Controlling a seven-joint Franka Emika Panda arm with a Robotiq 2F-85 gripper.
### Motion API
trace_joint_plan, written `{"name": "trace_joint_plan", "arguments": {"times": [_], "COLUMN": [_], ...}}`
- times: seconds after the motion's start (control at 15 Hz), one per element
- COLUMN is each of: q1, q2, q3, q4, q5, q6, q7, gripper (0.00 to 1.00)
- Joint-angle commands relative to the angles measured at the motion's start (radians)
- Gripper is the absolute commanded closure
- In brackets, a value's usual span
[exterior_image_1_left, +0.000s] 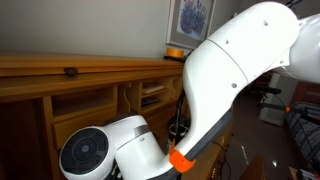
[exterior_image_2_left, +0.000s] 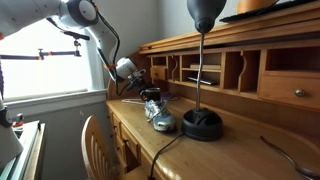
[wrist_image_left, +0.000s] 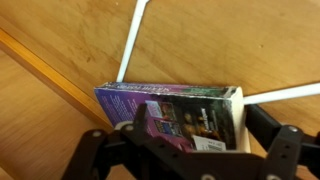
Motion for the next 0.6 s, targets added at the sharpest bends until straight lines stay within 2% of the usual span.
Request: {"name": "trace_joint_plan", "arguments": {"times": [0.0, 0.33, 0.53], "q1": [0.004, 0.004, 0.006], "q2": [0.022, -0.016, -0.036], "q3": [0.009, 0.023, 0.035], "q4": [0.036, 0.015, -0.005], "q5": [0.008, 0.011, 0.028], "q6": [-0.04, -0.025, -0.058], "q7": [-0.009, 0.008, -0.009], "gripper": [0.0, 0.0, 0.0]}}
